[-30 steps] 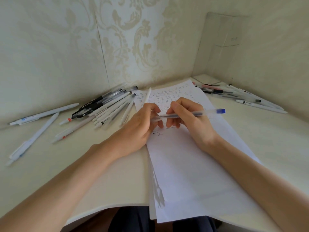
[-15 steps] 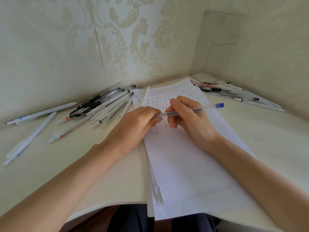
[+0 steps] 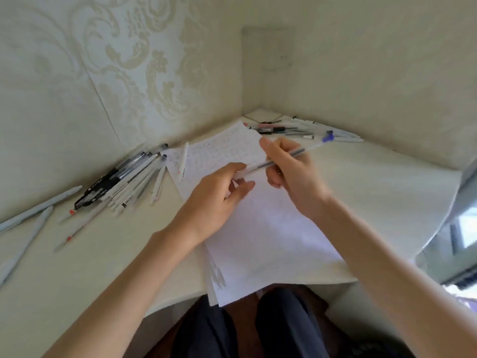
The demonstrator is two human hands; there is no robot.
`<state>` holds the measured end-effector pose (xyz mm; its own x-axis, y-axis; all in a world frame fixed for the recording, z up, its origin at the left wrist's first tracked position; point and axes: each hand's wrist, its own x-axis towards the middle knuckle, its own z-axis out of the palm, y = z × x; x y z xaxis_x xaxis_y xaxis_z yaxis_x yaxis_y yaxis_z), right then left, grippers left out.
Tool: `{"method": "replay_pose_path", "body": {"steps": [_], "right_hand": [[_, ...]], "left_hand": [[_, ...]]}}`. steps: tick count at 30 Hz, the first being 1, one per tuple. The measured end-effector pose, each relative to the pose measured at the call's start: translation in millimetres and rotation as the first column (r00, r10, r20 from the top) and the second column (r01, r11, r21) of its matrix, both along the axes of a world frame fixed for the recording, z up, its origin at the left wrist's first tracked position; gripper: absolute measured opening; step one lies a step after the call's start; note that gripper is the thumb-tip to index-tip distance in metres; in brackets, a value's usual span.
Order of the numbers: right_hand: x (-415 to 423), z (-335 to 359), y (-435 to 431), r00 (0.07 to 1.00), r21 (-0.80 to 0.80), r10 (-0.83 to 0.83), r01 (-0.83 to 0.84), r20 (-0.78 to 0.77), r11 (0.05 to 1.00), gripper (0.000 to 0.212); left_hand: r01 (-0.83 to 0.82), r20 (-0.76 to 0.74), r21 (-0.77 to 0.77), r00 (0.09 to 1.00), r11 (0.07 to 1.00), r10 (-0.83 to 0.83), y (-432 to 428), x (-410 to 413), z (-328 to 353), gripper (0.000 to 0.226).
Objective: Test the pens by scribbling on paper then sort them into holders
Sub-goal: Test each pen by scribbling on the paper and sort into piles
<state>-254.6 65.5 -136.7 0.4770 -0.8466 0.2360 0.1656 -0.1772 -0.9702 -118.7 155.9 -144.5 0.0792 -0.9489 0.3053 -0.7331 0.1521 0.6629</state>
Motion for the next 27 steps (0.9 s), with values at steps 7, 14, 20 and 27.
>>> {"method": "replay_pose_path", "body": {"steps": [7, 14, 20, 27], "right_hand": [[-174.6, 8.8, 22.6, 0.807, -0.082, -0.492, 0.494, -0.327, 0.866, 0.054], [-294.1, -54.1, 64.8, 0.441, -0.087, -0.361, 0.53, -0.822, 0.844, 0.055], [-294.8, -73.2, 66.8, 0.342, -0.205, -0.478, 0.598, -0.809, 0.775, 0.052], [-227.8, -31.8, 28.2, 0.632, -0.28, -0.618, 0.557, -0.468, 0.782, 0.032]], "left_hand": [[0.351, 0.229, 0.266, 0.881, 0.898, -0.413, -11.4, -95.1, 8.3, 0.076], [0.455, 0.415, 0.179, 0.769, 0.872, -0.487, -46.3, -177.7, -6.9, 0.054], [0.43, 0.412, 0.214, 0.775, 0.877, -0.48, -51.6, -178.5, -26.5, 0.055], [0.37, 0.36, 0.098, 0.852, 0.924, -0.379, -58.2, -149.0, -14.3, 0.051]]}}
